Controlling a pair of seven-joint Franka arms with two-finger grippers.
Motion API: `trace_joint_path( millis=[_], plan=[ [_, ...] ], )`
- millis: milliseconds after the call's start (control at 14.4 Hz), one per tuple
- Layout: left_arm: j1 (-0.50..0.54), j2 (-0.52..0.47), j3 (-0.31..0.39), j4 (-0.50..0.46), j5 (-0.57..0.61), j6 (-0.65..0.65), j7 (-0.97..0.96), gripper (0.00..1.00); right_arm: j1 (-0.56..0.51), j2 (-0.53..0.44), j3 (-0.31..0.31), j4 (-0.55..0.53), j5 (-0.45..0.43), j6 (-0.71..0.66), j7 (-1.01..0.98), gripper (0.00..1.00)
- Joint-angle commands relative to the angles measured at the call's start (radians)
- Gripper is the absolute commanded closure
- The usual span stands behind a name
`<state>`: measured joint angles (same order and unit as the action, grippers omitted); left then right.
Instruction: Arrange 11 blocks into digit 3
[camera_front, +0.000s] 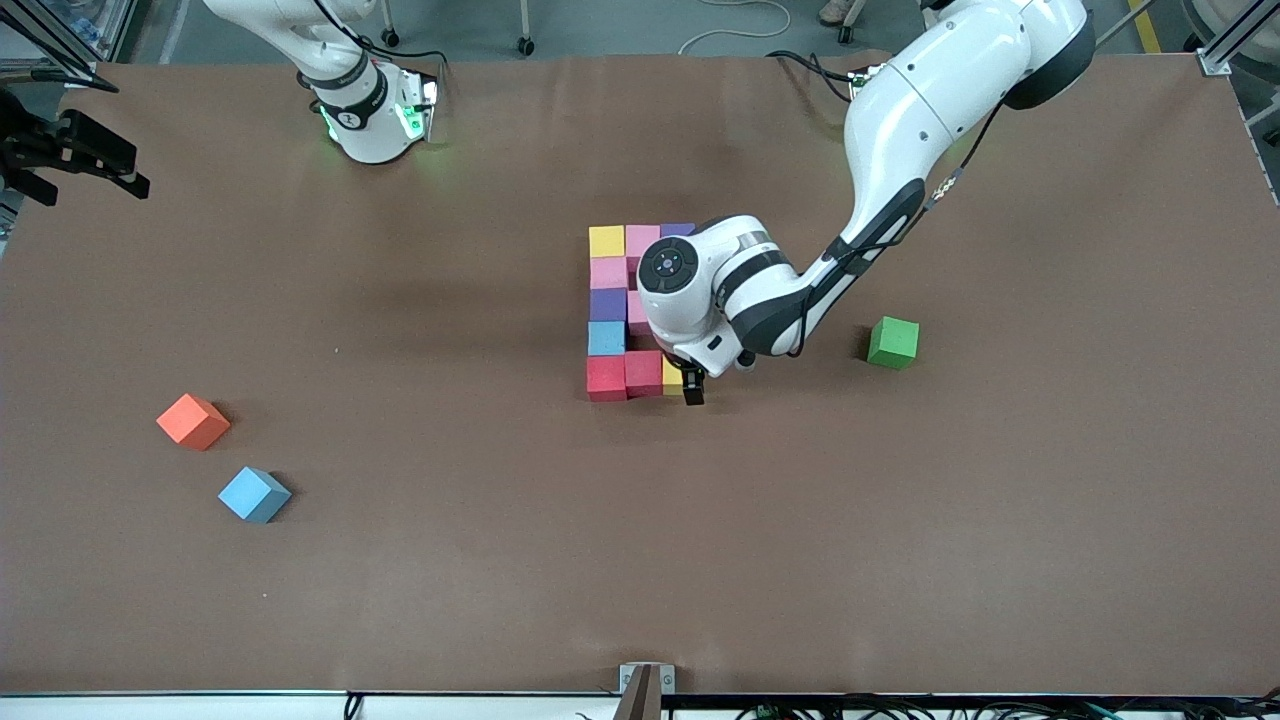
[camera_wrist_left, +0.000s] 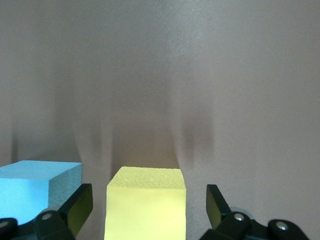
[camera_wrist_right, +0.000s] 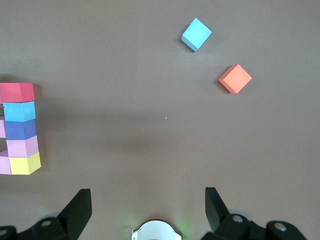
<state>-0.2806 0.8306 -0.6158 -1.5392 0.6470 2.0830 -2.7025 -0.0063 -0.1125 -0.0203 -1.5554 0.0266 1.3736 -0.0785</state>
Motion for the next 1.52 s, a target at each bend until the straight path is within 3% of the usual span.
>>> trace_joint_path(
  millis=[0,277,485,693,1109,1455],
  plan=[
    [-0.006,-0.036,0.001,-0.004,0.022,-0.001,-0.022,0.0,-0.008,-0.021,0.008,-0.014,-0.005,-0.005,0.002,0.0],
    [0.0,-0.141,-0.005,0.001,0.02,-0.003,-0.002,0.0,-0.008,-0.021,0.008,-0.014,-0.005,-0.005,0.002,0.0],
    [0.012,-0.194,-0.005,0.046,0.003,-0.062,0.137,0.0,-0.008,-0.021,0.008,-0.014,-0.005,-0.005,0.003,0.0],
    [0.03,-0.212,-0.001,0.102,0.005,-0.147,0.414,0.0,-0.008,-0.021,0.008,-0.015,-0.005,-0.008,0.003,0.0],
    [0.158,-0.284,0.001,0.109,0.005,-0.199,1.051,0.0,-0.008,-0.021,0.008,-0.019,0.007,-0.013,0.006,0.0],
    [0.266,-0.344,-0.005,0.122,-0.033,-0.304,1.427,0.0,-0.004,-0.021,0.008,-0.017,-0.004,0.019,-0.007,0.0]
  ],
)
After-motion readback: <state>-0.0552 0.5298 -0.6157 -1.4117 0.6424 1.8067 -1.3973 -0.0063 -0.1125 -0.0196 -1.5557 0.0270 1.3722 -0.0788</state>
